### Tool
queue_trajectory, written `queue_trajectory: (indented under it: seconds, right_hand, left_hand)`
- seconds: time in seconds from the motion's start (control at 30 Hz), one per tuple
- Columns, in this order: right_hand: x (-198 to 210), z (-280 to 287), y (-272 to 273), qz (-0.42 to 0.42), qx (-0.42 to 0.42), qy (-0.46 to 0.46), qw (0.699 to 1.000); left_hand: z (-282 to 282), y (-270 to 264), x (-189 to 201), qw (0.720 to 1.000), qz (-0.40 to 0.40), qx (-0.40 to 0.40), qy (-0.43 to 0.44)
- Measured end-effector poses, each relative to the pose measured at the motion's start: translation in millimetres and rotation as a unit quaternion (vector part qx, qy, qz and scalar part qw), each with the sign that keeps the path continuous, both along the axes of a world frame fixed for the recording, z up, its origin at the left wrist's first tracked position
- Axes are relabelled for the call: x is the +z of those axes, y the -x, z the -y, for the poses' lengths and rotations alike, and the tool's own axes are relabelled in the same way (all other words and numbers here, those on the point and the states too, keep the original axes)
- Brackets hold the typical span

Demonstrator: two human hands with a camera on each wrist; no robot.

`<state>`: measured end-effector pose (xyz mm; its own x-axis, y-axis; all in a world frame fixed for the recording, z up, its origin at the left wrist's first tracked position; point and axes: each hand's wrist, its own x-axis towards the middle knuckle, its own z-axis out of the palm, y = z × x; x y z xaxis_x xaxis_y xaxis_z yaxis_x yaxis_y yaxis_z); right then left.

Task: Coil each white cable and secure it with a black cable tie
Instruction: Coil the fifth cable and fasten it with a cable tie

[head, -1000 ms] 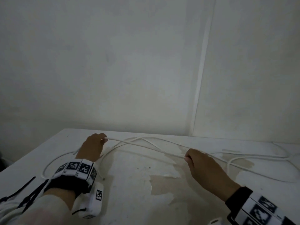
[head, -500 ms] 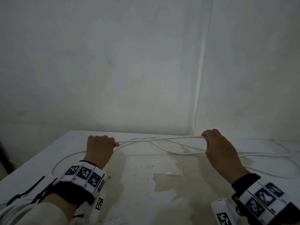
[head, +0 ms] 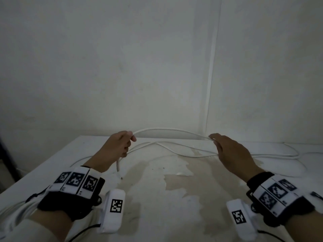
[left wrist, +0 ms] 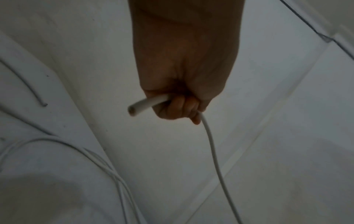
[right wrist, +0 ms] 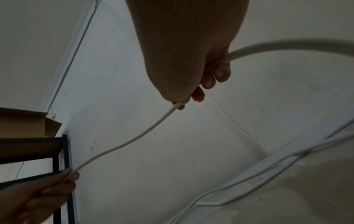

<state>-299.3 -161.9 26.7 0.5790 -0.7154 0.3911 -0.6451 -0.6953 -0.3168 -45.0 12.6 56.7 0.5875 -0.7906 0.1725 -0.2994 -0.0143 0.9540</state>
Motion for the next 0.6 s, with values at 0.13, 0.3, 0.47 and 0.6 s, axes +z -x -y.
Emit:
queue_trajectory:
  seconds: [0.13, 0.3, 0.47, 0.6]
  right_hand:
    - [1, -3, 4, -0.021, 0.027, 0.014, 0.999]
    - [2, -2, 8, 0.092, 0.06, 0.035, 0.993]
    - [-5, -2, -1, -0.022, 0.07, 0.14, 0.987]
    - [-22, -19, -20, -0.072, 0.135, 0.201, 0.967]
  left_hand:
    - [-4, -1, 3, 0.993, -0.053, 0.054, 0.09]
    - [-7, -8, 11, 0.978, -0.044, 0.143, 0.144]
    - [-7, 19, 21, 0.989, 0.005, 0.079, 0.128]
    - [-1, 48, 26, 0.994, 0.04, 0.002, 0.102]
